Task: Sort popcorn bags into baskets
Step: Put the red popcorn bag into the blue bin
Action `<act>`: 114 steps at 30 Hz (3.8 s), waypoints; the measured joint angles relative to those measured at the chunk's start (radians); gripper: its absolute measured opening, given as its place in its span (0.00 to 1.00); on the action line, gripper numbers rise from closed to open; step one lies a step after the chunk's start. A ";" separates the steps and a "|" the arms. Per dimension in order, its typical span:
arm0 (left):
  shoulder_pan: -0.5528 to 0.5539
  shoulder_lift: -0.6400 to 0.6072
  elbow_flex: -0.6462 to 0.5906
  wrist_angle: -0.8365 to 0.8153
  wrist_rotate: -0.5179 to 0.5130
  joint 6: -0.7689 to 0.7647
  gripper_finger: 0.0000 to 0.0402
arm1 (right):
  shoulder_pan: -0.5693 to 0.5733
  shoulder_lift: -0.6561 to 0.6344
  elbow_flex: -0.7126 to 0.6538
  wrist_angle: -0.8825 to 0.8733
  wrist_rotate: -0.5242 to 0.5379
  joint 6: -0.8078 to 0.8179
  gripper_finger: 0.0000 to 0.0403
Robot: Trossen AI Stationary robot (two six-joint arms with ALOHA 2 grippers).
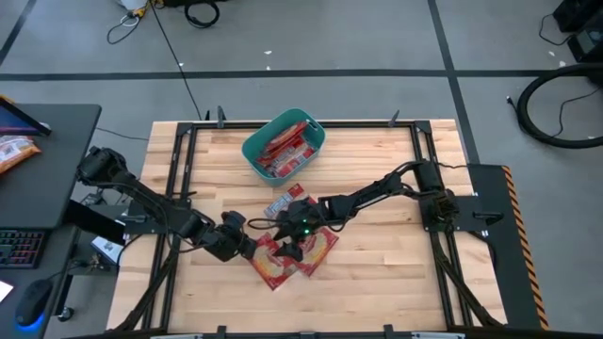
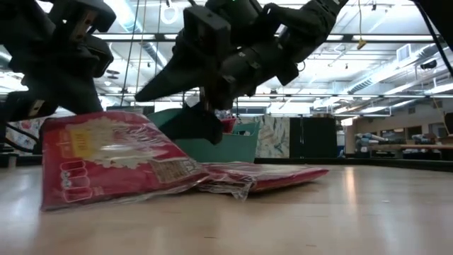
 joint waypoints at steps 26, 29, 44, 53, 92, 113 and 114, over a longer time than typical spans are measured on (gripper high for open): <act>0.000 -0.007 0.000 0.050 -0.064 0.034 0.09 | -0.026 0.000 0.000 0.040 0.023 -0.031 0.12; 0.000 -0.044 0.000 0.051 -0.063 0.061 0.18 | -0.034 -0.001 0.000 0.043 0.015 -0.028 0.12; 0.000 -0.296 0.000 -0.087 -0.049 0.119 0.48 | -0.056 -0.092 0.000 -0.004 0.039 -0.067 0.12; 0.000 -0.442 0.000 0.032 -0.152 0.307 0.46 | -0.120 -0.236 0.000 -0.190 0.147 -0.107 0.12; 0.000 -0.516 0.000 0.326 -0.456 1.269 0.46 | -0.393 -0.231 0.000 -0.152 0.765 1.179 0.12; 0.000 -0.516 0.000 0.321 -0.496 1.367 0.46 | -0.454 -0.165 0.001 -0.035 0.739 1.105 0.35; 0.000 -0.516 0.000 0.322 -0.496 1.362 0.46 | -0.456 -0.165 0.001 -0.026 0.728 1.088 0.37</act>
